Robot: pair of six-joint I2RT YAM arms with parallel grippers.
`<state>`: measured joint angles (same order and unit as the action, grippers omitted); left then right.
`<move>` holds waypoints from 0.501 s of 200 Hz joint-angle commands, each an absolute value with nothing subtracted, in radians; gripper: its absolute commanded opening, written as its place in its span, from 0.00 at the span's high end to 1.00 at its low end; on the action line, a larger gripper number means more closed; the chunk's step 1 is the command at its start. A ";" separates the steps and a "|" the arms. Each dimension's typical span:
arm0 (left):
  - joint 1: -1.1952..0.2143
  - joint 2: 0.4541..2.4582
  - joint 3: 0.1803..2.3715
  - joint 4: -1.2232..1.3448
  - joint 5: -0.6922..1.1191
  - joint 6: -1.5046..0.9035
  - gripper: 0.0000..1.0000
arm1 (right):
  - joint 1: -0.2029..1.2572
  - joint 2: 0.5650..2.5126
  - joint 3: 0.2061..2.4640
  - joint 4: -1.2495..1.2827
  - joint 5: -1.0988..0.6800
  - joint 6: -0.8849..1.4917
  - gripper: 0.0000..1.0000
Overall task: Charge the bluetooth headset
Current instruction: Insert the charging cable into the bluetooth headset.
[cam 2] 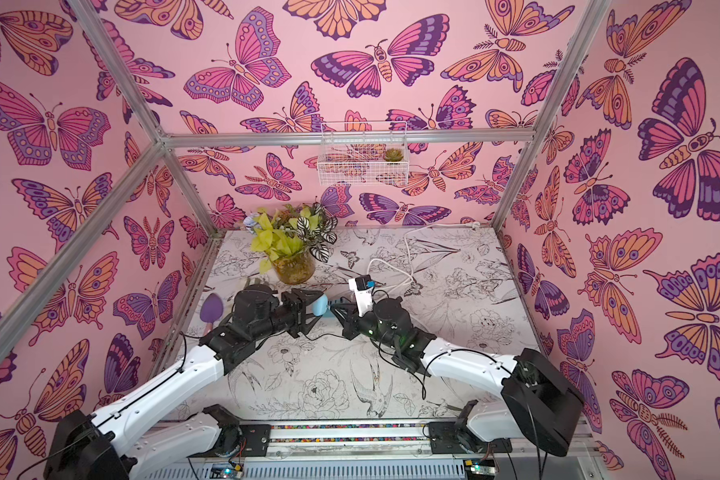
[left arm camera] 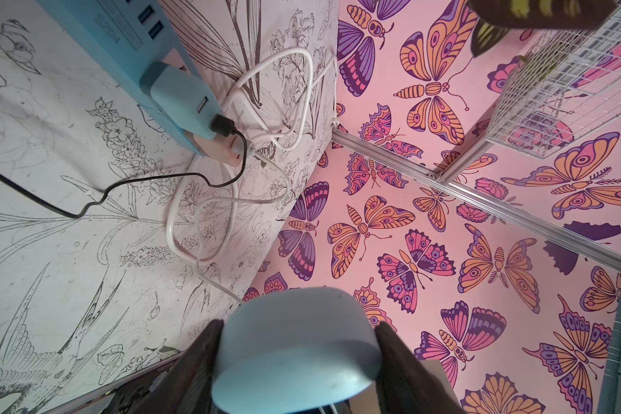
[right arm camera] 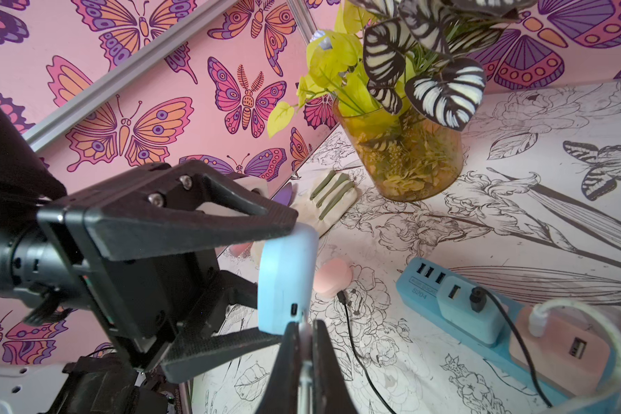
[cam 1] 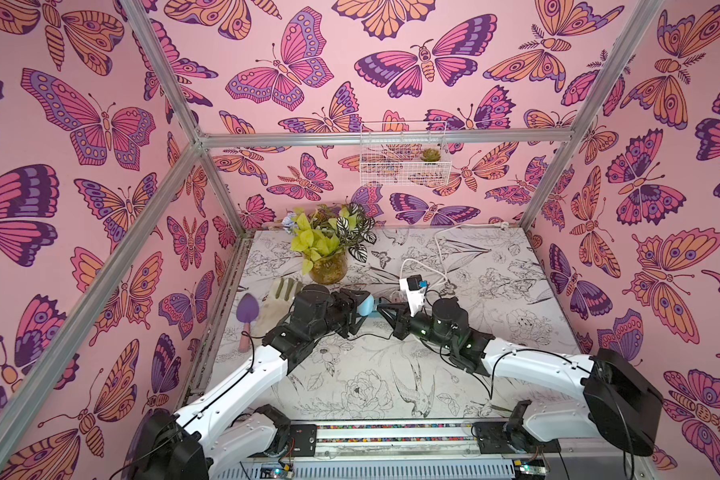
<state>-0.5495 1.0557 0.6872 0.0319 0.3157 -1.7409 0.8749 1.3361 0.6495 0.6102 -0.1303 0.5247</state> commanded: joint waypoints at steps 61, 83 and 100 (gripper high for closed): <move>-0.563 1.058 0.668 0.082 0.319 -1.750 0.55 | 0.880 1.318 0.667 0.630 -0.142 0.507 1.00; -0.566 1.060 0.670 0.083 0.318 -1.750 0.55 | 0.881 1.317 0.668 0.644 -0.153 0.501 1.00; -0.566 1.063 0.672 0.082 0.316 -1.750 0.55 | 0.880 1.318 0.672 0.637 -0.158 0.497 1.00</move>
<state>-0.5560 1.0557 0.6842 0.0532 0.3092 -1.7458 0.8749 1.3331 0.6495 0.6109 -0.1341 0.5186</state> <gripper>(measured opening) 0.619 0.080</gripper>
